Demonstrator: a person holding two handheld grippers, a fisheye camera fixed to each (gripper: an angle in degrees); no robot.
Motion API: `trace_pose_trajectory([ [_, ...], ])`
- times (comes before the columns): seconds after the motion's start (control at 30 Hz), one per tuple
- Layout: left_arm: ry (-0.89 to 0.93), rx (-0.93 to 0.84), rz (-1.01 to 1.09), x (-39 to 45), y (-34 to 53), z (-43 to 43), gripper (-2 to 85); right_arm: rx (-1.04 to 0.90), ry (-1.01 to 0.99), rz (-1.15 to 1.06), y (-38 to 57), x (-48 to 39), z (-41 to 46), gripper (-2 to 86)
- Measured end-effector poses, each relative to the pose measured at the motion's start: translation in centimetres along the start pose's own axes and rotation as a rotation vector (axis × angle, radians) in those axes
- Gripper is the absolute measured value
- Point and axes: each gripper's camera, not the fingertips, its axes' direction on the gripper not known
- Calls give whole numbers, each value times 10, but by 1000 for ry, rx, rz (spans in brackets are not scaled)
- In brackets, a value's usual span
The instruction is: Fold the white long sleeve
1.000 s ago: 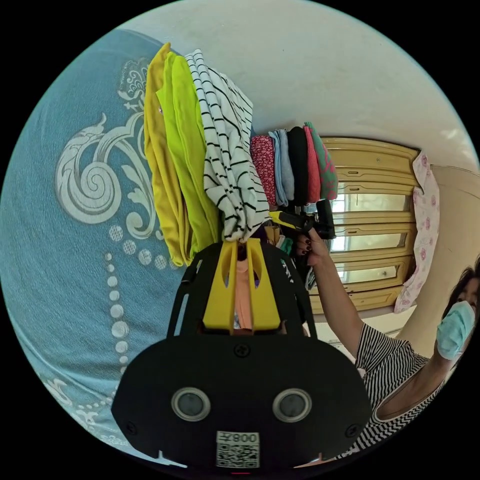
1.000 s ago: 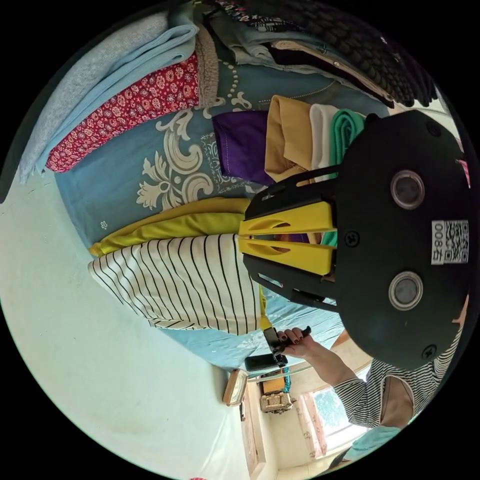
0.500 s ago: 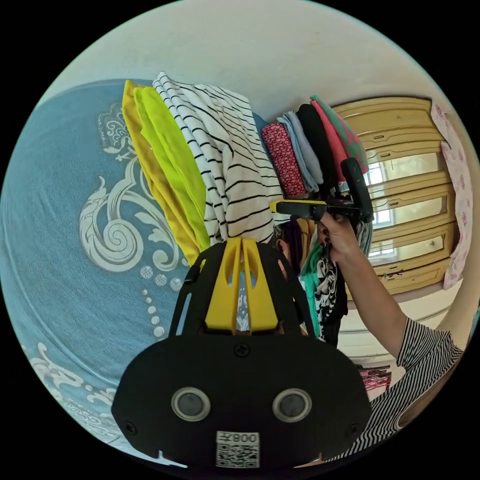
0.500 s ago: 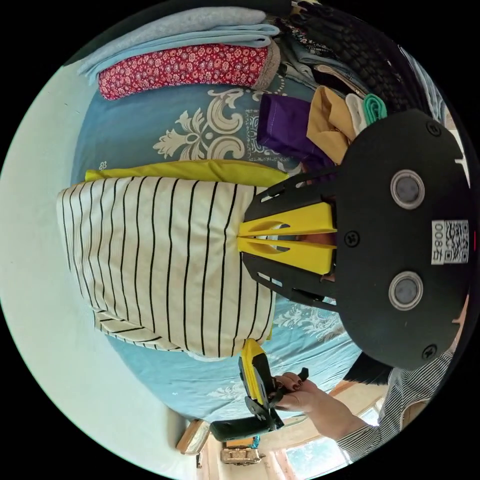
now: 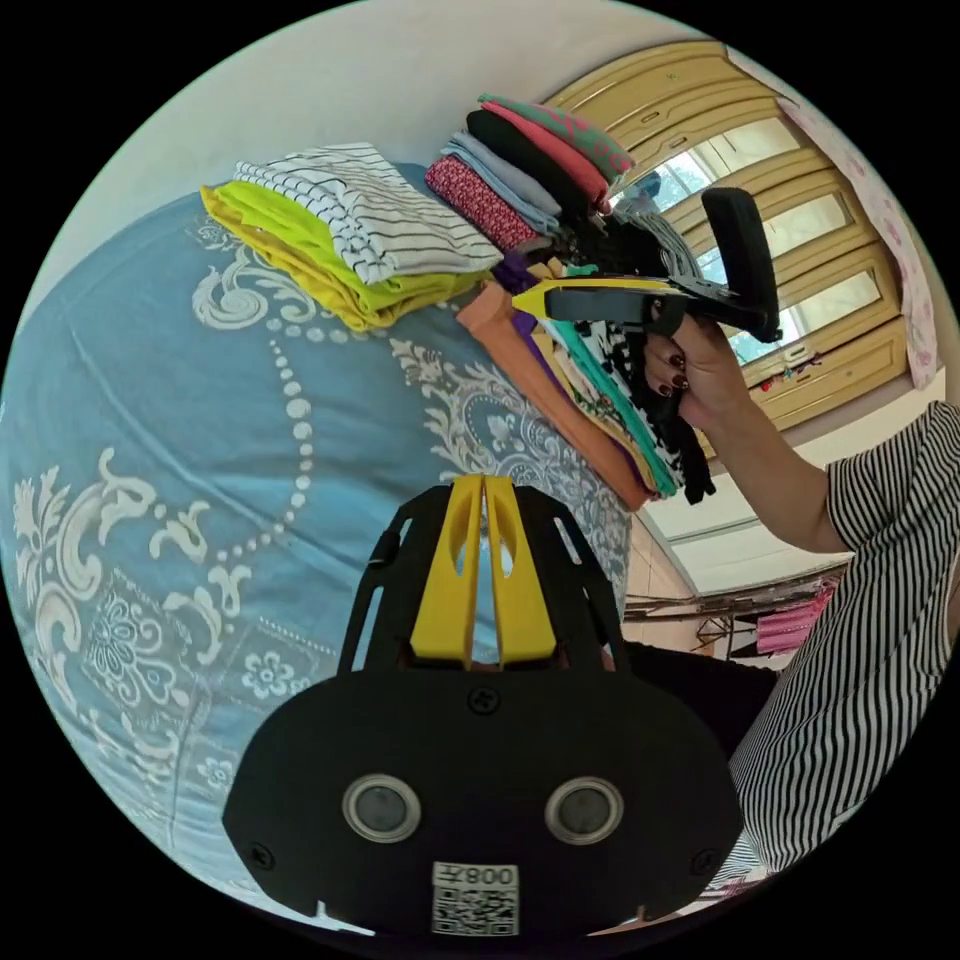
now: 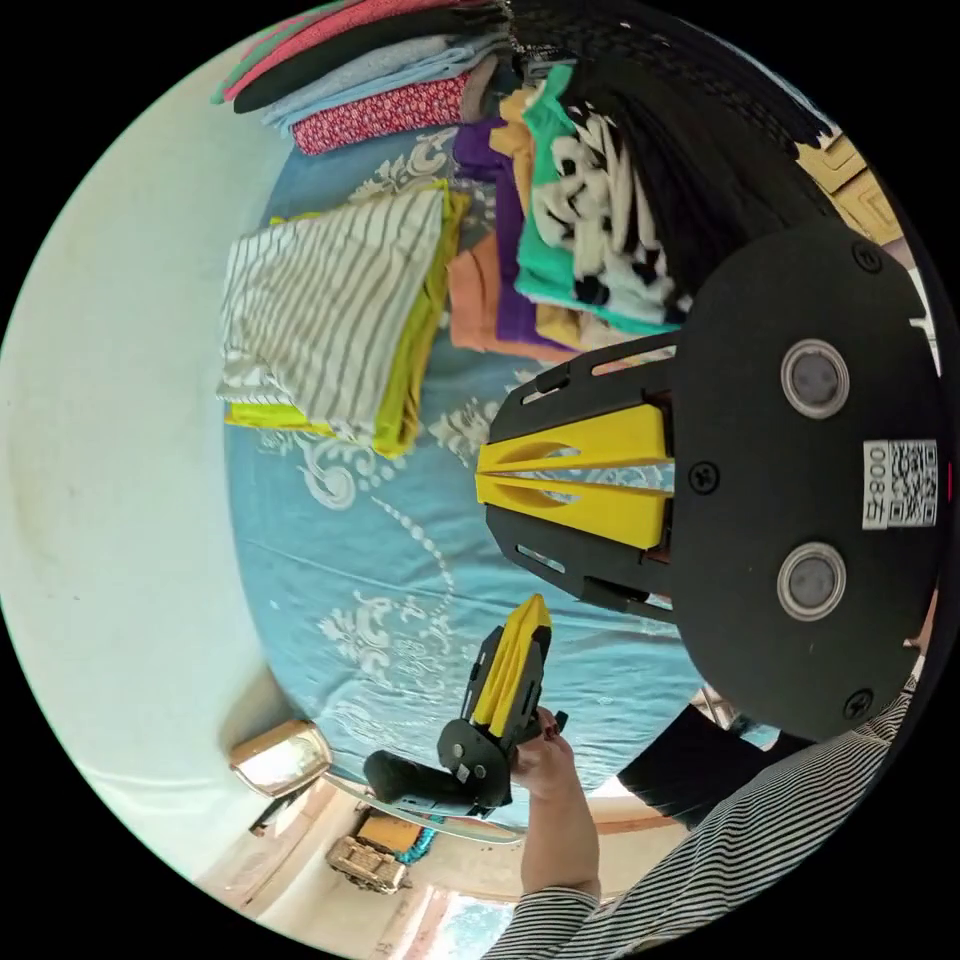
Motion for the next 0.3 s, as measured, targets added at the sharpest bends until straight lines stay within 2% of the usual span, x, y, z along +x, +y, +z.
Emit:
trace_pose_trajectory([
  [0.17,-91,-119,-36,76,119,-4,1,-214,-104,-64,96,-126,23,1],
  [0.3,-199,-166,-34,123,193,-7,1,-324,-139,-113,153,-187,25,2],
])
